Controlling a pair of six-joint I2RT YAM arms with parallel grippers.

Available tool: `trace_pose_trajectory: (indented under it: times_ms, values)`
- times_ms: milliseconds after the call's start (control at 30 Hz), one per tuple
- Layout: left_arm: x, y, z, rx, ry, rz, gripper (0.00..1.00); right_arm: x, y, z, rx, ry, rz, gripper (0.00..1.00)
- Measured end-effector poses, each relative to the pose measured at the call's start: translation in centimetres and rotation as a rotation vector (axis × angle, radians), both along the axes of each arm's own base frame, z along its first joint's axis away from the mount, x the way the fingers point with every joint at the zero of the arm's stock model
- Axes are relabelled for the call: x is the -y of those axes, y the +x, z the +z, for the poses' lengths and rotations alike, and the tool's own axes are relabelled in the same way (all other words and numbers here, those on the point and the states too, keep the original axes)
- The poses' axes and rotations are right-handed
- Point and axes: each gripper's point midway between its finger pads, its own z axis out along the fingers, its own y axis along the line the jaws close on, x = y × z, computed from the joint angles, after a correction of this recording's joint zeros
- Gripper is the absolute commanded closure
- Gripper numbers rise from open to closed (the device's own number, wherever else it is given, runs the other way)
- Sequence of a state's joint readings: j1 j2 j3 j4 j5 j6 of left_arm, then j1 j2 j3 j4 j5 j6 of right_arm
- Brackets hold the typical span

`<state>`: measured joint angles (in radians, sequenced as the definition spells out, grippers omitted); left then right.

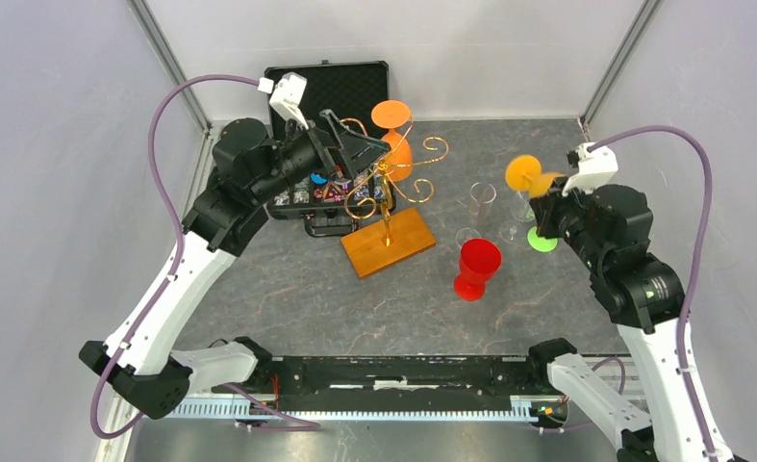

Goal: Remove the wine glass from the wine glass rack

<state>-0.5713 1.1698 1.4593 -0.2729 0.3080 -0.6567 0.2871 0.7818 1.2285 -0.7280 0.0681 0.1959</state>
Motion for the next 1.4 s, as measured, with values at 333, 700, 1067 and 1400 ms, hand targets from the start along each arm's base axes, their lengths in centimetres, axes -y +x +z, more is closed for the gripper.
trace_pose_trajectory:
  times_ms: [333, 700, 1067, 1400]
  values:
    - [-1.7, 1.2, -1.9, 0.021, 0.116, 0.103, 0.0, 3.5, -4.5, -1.1, -0.145, -0.104, -0.102, 1.0]
    - [-3.2, 1.7, -2.7, 0.045, 0.191, 0.171, 0.0, 3.9, -5.7, -8.6, -0.414, -0.227, -0.072, 0.97]
    - [-3.6, 2.0, -3.1, 0.045, 0.218, 0.192, 0.0, 2.6, -5.7, -15.8, -0.621, -0.26, 0.005, 0.98]
    - [-3.5, 1.9, -3.1, 0.044, 0.218, 0.188, 0.0, 2.0, -5.6, -17.7, -0.666, -0.263, 0.042, 0.95]
